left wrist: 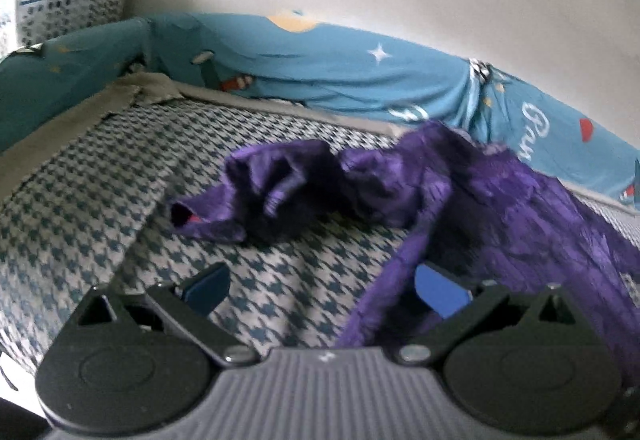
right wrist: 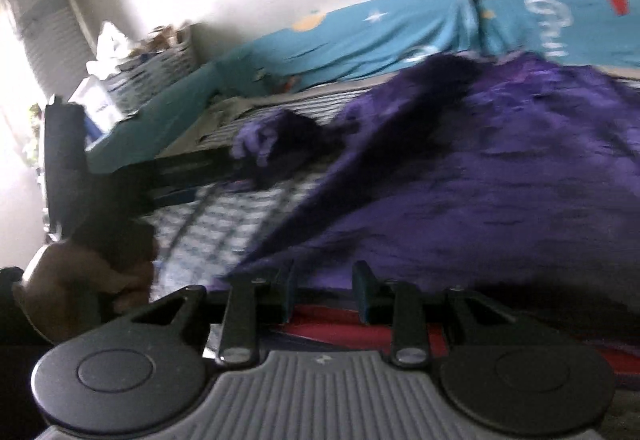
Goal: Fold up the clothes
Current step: 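Lay the garment edge back over the body with the right tool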
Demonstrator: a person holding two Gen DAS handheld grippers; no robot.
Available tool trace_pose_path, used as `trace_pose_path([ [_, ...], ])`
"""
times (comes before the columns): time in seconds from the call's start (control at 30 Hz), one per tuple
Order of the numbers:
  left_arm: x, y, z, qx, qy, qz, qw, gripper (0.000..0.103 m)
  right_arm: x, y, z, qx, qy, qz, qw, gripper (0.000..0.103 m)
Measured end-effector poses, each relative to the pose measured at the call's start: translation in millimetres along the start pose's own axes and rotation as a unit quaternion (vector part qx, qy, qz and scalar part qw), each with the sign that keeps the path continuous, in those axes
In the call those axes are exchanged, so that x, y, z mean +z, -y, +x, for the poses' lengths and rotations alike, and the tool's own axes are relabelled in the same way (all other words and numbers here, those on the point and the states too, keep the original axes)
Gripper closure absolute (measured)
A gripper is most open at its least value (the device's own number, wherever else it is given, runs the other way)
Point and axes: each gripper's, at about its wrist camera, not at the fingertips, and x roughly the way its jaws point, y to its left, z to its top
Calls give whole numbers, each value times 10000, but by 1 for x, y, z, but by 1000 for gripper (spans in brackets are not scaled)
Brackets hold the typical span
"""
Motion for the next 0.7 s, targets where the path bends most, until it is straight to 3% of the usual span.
trace_pose_path([
  [0.23, -6, 13, 8, -220, -205, 135, 9995, 0, -16, 43, -24, -645, -29, -45, 9979, 72],
  [0.5, -10, 16, 18, -356, -459, 75, 9983, 0, -24, 47, -21, -979, -30, -673, 9929, 72],
  [0.7, -11, 17, 21, -377, -539, 101, 9978, 0, -28, 53, -12, -1191, -56, -1221, 9853, 63],
])
